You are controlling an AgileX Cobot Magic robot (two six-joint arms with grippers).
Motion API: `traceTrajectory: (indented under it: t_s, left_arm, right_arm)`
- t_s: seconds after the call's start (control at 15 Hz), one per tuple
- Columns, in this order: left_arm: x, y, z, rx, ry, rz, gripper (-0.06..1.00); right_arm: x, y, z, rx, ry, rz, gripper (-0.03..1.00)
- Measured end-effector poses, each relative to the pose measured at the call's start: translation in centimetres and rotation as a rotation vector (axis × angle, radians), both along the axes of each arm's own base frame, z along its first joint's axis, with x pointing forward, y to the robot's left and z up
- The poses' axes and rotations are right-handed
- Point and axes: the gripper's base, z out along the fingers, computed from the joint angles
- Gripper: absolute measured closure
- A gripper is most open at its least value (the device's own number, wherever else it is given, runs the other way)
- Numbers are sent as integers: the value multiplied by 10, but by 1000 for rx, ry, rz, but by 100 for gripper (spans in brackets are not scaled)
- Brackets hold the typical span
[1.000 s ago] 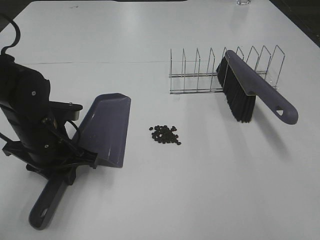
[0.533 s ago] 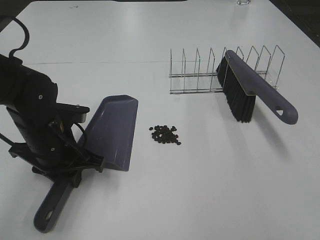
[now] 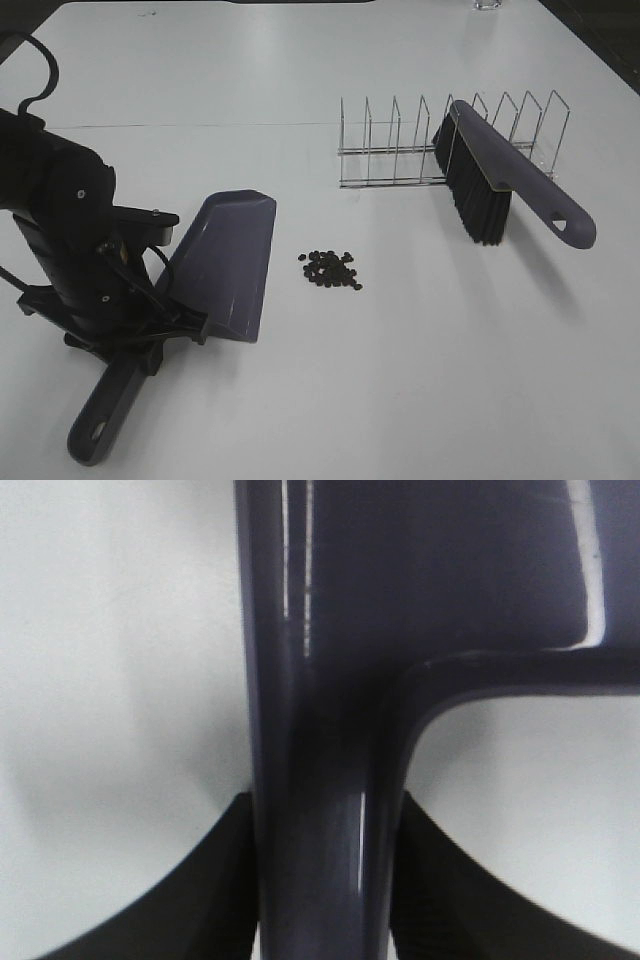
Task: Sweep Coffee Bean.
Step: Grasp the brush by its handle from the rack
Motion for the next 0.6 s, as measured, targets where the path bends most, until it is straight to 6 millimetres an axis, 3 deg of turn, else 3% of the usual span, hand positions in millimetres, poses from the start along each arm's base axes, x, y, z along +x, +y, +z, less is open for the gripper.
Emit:
traceTrajectory:
  t_s: [0.27, 0.4, 0.6]
  left_arm:
    - [0, 0, 0, 0, 0, 0, 62]
    - [0, 0, 0, 0, 0, 1, 62]
    - [0, 0, 0, -3, 3, 6, 62]
  right_arm:
    - [71, 7, 30, -7, 143, -4, -1]
    - [122, 11, 36, -16, 234, -4, -1]
    - [203, 19, 29, -37, 336, 12, -1]
